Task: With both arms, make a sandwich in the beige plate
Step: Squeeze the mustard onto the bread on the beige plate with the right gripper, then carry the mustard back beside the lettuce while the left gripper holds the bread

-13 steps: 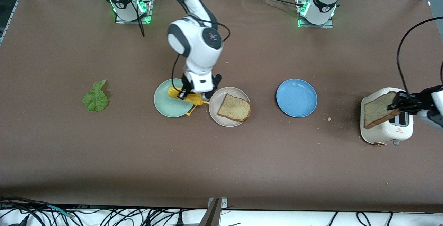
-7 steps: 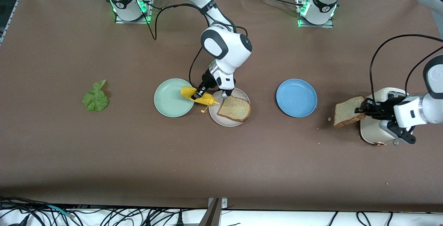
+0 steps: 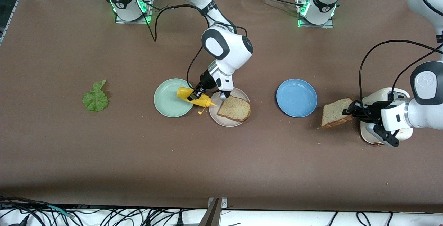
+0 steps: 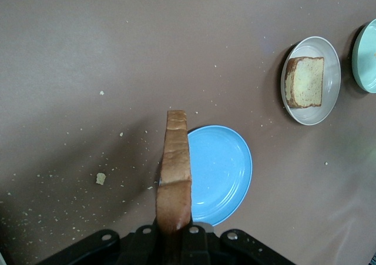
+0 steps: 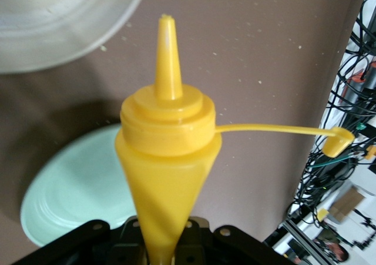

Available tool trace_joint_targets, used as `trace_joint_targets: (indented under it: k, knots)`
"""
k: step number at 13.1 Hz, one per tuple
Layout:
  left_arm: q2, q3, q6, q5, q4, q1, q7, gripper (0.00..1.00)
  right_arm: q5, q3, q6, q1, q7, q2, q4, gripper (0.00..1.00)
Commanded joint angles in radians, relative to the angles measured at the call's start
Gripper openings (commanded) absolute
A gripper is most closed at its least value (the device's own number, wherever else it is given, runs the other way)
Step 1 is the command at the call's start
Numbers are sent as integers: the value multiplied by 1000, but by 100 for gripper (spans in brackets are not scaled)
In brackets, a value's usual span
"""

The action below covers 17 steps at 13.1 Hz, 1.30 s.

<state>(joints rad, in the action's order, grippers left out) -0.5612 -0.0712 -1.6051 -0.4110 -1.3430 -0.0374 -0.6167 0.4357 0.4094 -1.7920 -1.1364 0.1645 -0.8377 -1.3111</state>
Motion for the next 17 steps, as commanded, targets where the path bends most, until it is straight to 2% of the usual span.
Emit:
trace_joint_targets:
  k: [1, 4, 8, 10, 12, 15, 17]
  knots:
    - [14, -1, 19, -29, 15, -10, 8, 0, -124, 41, 23, 53, 171, 116, -22, 0]
    - [43, 1, 78, -29, 15, -6, 125, 0, -213, 104, -15, 98, 346, 253, -124, 0]
    - [64, 19, 102, -31, 15, 4, 257, 0, -392, 160, -249, 214, 616, 461, -380, 0]
    - [64, 24, 114, -70, 15, 7, 342, 0, -530, 187, -318, 271, 766, 514, -457, 0]
    - [64, 24, 151, -101, 18, 5, 411, 0, -718, 224, -325, 337, 977, 522, -474, 0]
    - [64, 22, 181, -138, 18, 5, 460, 0, -1033, 229, -320, 463, 1318, 522, -536, 0]
    - [54, 21, 183, -179, 16, 2, 489, 0, -1200, 229, -303, 526, 1511, 520, -586, 0]
